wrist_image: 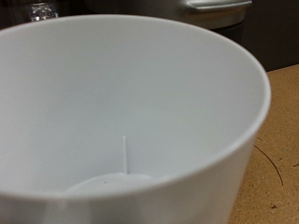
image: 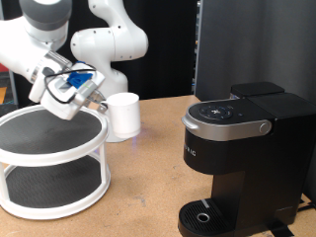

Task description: Make a cup of coffee with the keurig machine

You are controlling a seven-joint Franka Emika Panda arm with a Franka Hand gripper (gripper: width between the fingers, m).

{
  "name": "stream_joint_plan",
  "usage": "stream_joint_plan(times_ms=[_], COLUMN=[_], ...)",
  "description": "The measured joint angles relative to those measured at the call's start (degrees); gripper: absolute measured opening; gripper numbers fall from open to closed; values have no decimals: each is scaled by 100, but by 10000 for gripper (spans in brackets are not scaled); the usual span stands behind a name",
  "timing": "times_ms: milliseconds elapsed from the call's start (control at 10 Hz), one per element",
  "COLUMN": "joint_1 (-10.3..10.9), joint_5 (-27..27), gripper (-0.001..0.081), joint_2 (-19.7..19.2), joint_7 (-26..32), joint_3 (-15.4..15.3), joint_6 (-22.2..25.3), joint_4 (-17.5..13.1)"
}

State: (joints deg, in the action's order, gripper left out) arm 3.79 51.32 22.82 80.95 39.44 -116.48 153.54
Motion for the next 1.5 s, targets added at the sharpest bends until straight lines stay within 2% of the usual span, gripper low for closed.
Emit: stream_joint_plan(times_ms=[300,600,1000,1500], joint_1=[237,331,342,653], joint_5=[579,849,864,1639], gripper=[72,72,72,72], joint_2=[-19,-31,-114,-785], joint_7=[-3,-26,18,722], joint_3=[-359,-624,-626,-700], joint_6=[-479,-820,-837,-1393], joint_4=[125,177,242,322])
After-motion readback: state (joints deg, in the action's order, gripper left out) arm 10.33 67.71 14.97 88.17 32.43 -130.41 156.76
